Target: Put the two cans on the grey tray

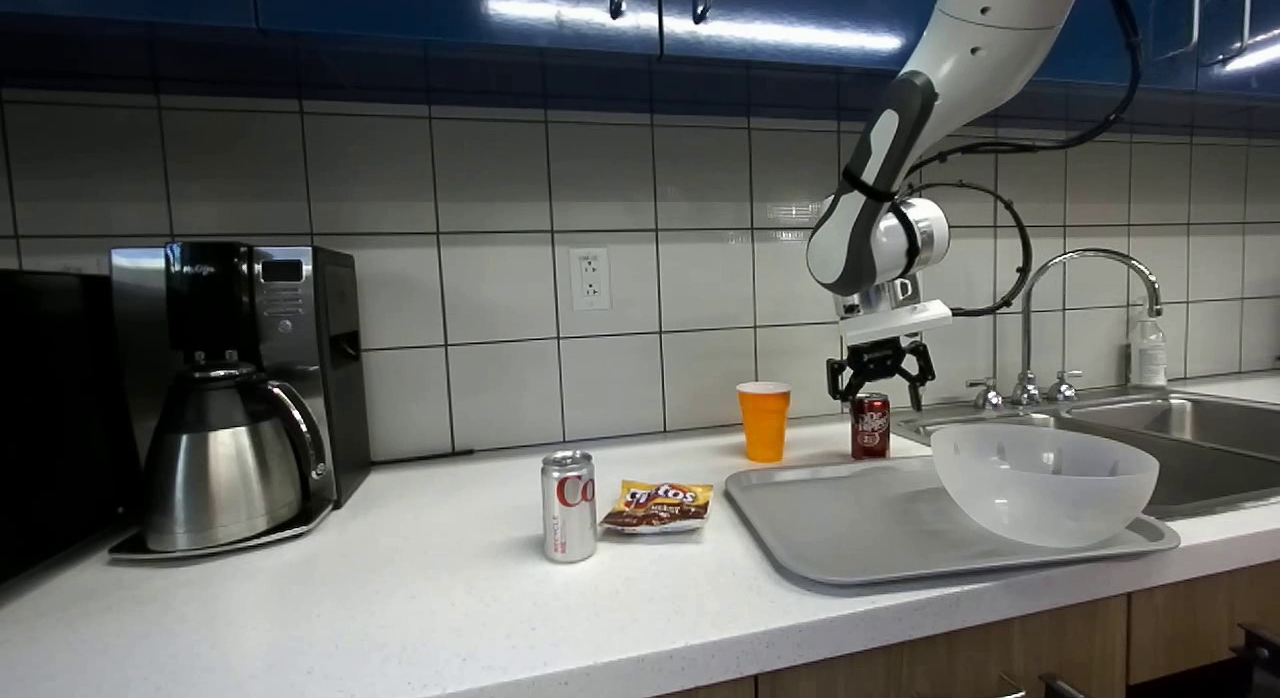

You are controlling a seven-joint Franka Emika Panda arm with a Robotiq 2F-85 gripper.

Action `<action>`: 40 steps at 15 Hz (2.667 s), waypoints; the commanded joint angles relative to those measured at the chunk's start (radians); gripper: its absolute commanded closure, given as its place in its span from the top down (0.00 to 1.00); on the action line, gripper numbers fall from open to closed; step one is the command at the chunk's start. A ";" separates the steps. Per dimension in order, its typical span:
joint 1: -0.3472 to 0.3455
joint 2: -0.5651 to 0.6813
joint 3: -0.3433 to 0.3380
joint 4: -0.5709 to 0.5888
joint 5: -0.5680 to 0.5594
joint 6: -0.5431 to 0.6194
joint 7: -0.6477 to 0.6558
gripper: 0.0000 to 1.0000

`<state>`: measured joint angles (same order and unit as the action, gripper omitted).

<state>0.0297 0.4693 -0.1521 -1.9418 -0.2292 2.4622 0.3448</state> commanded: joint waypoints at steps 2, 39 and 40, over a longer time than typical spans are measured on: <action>-0.044 0.051 0.051 0.093 0.150 -0.089 -0.088 1.00; -0.067 -0.154 0.065 -0.039 0.226 -0.086 -0.224 0.39; -0.062 -0.175 0.067 -0.066 0.221 -0.079 -0.223 0.39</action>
<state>-0.0322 0.3997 -0.1029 -1.8934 -0.0064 2.3540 0.1517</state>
